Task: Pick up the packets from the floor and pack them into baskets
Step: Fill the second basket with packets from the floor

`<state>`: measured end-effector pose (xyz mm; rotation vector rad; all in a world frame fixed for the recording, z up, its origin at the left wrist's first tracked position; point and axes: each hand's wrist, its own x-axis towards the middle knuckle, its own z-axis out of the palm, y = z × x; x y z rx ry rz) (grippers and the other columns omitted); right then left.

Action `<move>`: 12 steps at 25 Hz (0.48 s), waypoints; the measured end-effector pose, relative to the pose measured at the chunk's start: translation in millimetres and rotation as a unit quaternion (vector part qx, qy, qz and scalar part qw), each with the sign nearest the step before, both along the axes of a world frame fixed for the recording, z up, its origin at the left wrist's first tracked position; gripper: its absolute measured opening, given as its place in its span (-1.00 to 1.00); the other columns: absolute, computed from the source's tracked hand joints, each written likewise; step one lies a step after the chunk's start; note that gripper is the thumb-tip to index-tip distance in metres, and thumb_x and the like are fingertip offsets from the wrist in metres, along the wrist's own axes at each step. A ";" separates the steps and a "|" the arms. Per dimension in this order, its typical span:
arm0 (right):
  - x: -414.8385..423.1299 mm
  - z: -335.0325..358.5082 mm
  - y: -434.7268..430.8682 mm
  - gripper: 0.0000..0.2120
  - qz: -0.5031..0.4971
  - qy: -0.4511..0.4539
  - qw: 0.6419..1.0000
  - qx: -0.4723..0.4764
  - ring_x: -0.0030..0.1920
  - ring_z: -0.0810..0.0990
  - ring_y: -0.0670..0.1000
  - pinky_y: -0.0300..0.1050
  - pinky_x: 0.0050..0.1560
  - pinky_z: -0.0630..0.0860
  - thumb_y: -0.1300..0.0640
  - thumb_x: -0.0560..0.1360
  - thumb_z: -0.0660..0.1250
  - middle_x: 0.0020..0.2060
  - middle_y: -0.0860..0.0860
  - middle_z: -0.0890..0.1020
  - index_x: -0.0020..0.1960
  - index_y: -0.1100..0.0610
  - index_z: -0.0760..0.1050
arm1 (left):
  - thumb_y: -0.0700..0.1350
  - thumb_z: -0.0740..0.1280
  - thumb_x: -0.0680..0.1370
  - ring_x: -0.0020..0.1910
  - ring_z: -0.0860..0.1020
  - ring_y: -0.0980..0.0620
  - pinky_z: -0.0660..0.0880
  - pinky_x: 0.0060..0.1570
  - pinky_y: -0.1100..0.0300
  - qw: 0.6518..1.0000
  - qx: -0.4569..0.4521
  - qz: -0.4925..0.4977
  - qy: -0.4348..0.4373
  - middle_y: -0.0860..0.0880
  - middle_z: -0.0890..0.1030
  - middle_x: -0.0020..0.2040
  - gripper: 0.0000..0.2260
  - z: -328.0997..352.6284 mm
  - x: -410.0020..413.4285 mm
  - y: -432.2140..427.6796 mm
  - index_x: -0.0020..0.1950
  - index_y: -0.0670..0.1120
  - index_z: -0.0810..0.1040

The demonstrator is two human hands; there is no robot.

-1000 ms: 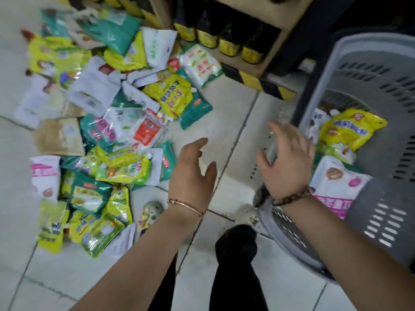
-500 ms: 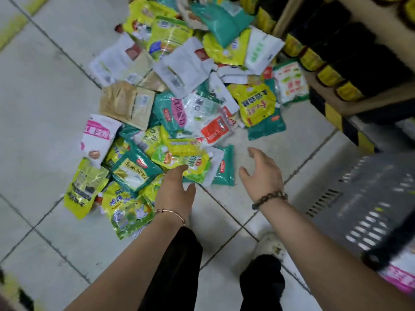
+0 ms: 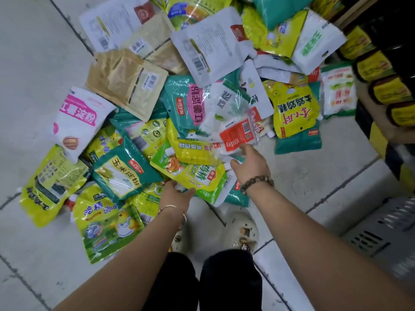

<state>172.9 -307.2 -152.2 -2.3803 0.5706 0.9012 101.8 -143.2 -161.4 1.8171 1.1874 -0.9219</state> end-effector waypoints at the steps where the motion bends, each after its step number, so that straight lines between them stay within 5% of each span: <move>1: 5.3 -9.6 -3.9 -0.60 -0.022 0.015 1.000 0.005 0.23 0.49 0.12 -0.03 0.18 0.44 0.09 0.51 0.31 0.25 0.06 0.52 0.32 0.09 0.37 | -0.04 0.44 0.45 0.11 0.54 -0.19 0.48 0.11 0.01 0.997 -0.011 0.078 0.008 -0.21 0.53 0.22 -0.49 -12.4 1.9 -3.6 0.31 -0.22 0.41; 5: 24.4 -46.3 -17.9 -0.65 -0.216 0.086 0.970 0.066 0.13 0.51 0.09 -0.04 0.20 0.41 0.10 0.50 0.34 0.14 0.08 0.56 0.26 0.14 0.42 | -0.13 0.49 0.40 -0.04 0.60 -0.18 0.54 0.04 -0.07 0.935 -0.013 0.353 -0.029 -0.20 0.62 0.05 -0.68 -48.2 9.9 -20.8 0.10 -0.18 0.54; 7: 31.6 -67.8 -16.6 -0.74 -0.319 0.125 0.932 0.115 0.01 0.55 0.08 0.06 0.18 0.49 0.05 0.43 0.40 0.04 0.08 0.61 0.03 0.18 0.50 | -0.06 0.55 0.31 0.07 0.58 -0.20 0.48 0.15 -0.09 0.931 0.005 0.363 -0.030 -0.20 0.59 0.14 -0.60 -55.4 12.2 -28.2 0.06 -0.18 0.56; 9: 37.5 -89.6 -16.1 -0.60 -0.393 0.159 0.893 0.149 -0.02 0.60 0.10 0.11 0.13 0.53 -0.10 0.36 0.45 0.01 0.11 0.64 -0.01 0.19 0.52 | 0.01 0.53 0.33 0.14 0.53 -0.21 0.43 0.16 0.04 0.950 0.055 0.308 -0.014 -0.18 0.58 0.17 -0.55 -54.0 13.5 -32.9 0.10 -0.22 0.57; 12: 53.2 -102.5 -8.0 -0.47 -0.455 0.222 0.843 0.182 0.15 0.56 0.12 0.11 0.24 0.45 -0.26 0.43 0.32 0.15 0.13 0.59 0.11 0.18 0.50 | -0.02 0.45 0.43 0.05 0.54 -0.23 0.35 -0.11 0.10 0.957 0.116 0.266 -0.018 -0.21 0.59 -0.14 -0.72 -51.7 19.3 -36.3 -0.13 -0.25 0.59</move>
